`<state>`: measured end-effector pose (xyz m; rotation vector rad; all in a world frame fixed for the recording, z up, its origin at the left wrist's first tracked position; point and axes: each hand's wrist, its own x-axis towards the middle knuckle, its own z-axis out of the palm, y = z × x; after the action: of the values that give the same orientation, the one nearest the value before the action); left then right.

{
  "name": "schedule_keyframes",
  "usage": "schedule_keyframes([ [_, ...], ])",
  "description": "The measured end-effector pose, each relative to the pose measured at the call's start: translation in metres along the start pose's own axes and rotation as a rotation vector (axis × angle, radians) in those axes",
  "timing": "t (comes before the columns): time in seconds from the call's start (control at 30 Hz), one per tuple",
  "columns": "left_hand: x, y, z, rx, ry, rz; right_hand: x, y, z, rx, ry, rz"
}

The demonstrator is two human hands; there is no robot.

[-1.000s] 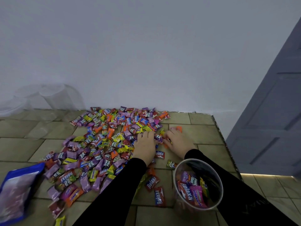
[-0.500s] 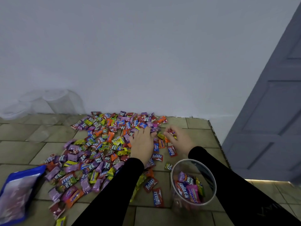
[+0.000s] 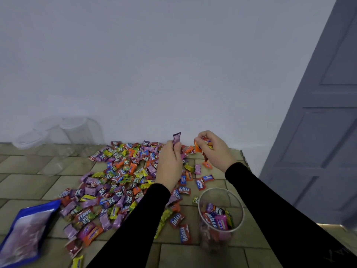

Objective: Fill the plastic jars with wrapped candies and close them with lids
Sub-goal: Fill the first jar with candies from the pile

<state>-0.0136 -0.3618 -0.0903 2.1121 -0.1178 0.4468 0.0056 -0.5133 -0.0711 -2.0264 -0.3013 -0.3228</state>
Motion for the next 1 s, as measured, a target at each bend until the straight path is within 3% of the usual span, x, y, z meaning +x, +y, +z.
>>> schedule_keyframes([
  [0.47, -0.055, 0.086, -0.020, -0.518, 0.007, 0.030, -0.064, -0.057, -0.022, 0.266, 0.200, 0.006],
  [1.0, -0.109, 0.083, -0.007, -0.476, -0.019, 0.047, -0.121, -0.066, -0.020, 0.182, 0.298, 0.072],
])
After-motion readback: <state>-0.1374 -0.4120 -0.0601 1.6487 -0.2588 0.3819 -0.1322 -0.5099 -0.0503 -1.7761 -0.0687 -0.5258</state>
